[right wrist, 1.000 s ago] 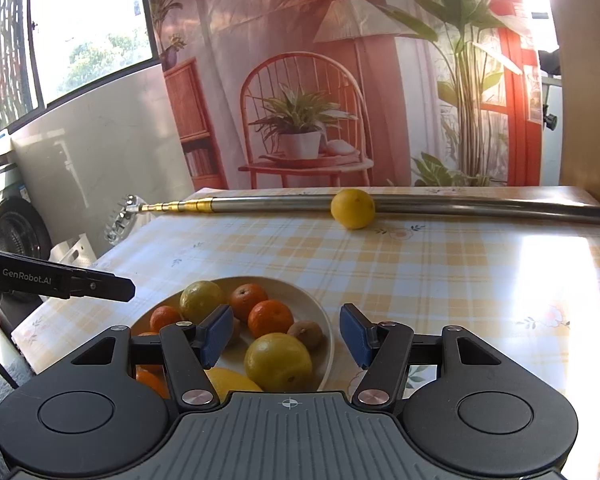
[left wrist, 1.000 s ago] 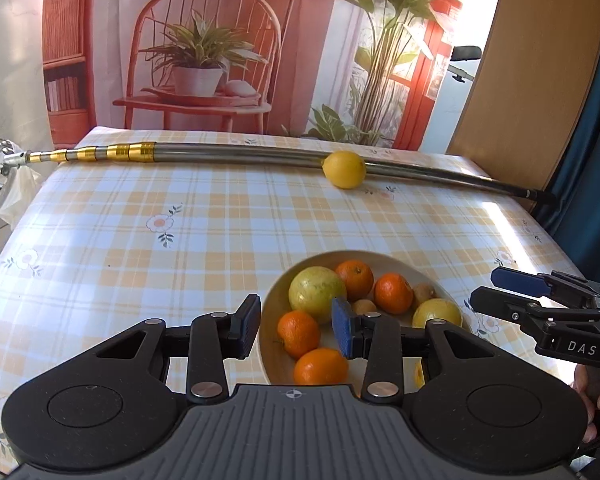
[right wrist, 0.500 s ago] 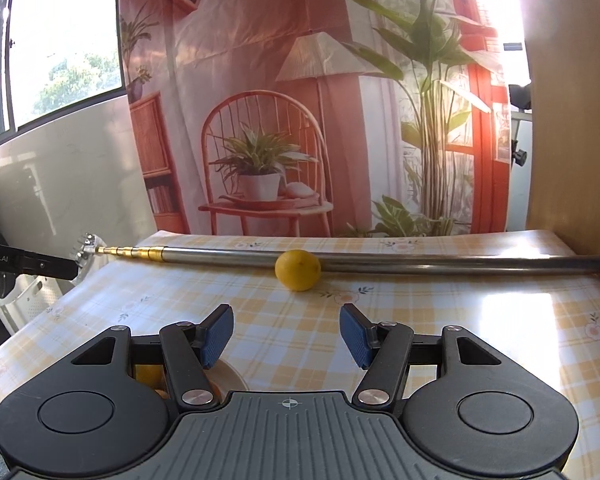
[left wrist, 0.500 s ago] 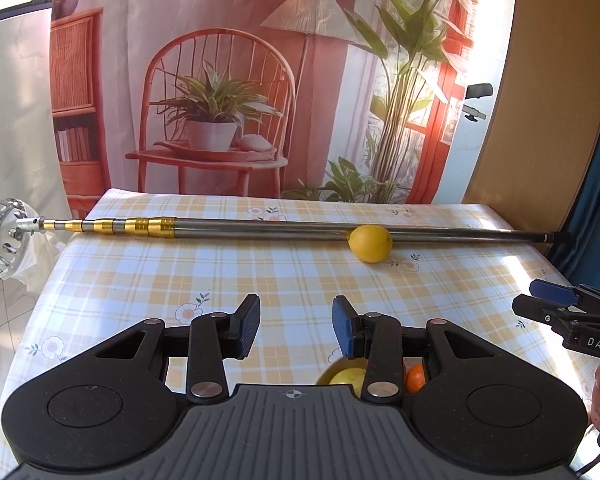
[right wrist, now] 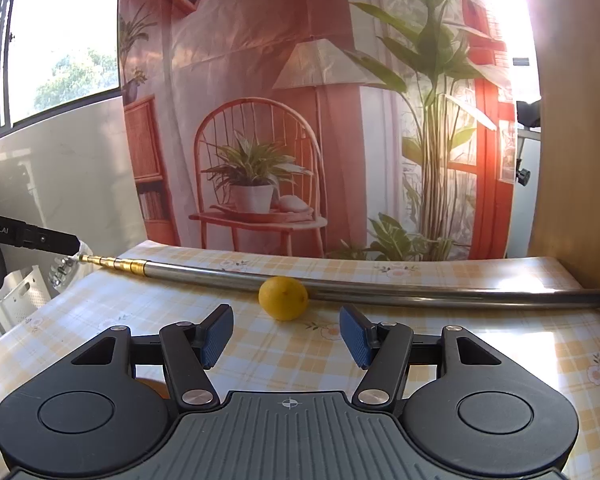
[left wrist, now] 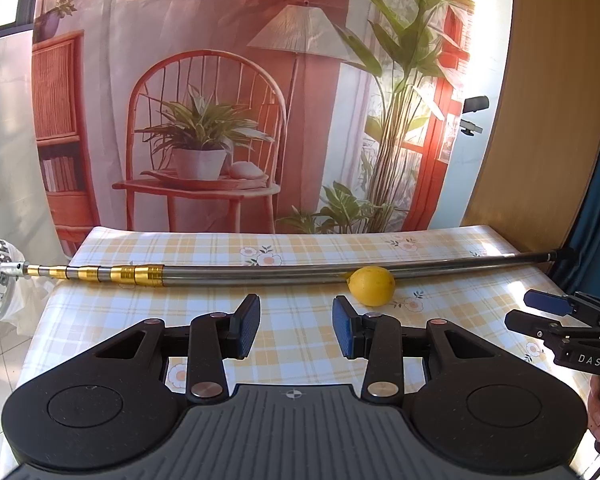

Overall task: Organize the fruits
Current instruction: 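Close the left tool on the lemon by the pole while the right tool approaches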

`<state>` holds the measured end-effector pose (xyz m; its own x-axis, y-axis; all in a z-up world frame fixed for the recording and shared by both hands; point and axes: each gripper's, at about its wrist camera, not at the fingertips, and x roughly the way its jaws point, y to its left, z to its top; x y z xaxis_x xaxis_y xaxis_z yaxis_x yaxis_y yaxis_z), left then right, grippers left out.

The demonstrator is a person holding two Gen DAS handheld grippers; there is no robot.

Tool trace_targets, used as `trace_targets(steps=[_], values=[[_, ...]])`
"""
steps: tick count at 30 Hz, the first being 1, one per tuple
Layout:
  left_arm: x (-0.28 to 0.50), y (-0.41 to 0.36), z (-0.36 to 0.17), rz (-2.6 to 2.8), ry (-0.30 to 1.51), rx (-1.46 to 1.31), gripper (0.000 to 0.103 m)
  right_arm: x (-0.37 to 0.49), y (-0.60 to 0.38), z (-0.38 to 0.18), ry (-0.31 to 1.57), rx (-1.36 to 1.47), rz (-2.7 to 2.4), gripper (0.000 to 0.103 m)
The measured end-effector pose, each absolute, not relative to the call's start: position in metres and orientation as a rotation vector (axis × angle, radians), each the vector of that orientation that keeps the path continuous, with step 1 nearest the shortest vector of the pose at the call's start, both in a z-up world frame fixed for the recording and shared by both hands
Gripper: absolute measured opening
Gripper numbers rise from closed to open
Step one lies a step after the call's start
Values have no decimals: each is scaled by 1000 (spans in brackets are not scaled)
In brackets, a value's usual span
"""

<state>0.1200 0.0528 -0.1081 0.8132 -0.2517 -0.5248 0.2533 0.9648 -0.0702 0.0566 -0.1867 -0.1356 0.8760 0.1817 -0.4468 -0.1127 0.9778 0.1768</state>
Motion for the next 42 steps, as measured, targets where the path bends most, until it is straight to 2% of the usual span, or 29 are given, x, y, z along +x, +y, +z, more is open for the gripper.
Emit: trace_targets(steps=[8, 20, 36, 42], values=[[151, 41, -112, -302, 582, -7, 42, 91, -194, -147, 498, 133, 151, 56], [229, 7, -159, -379, 734, -75, 42, 159, -186, -182, 590, 73, 205, 56], [317, -14, -216, -471, 888, -400, 41, 208, -170, -227, 682, 40, 255, 55], [326, -25, -226, -498, 903, -415, 41, 214, -170, -233, 696, 46, 270, 55]])
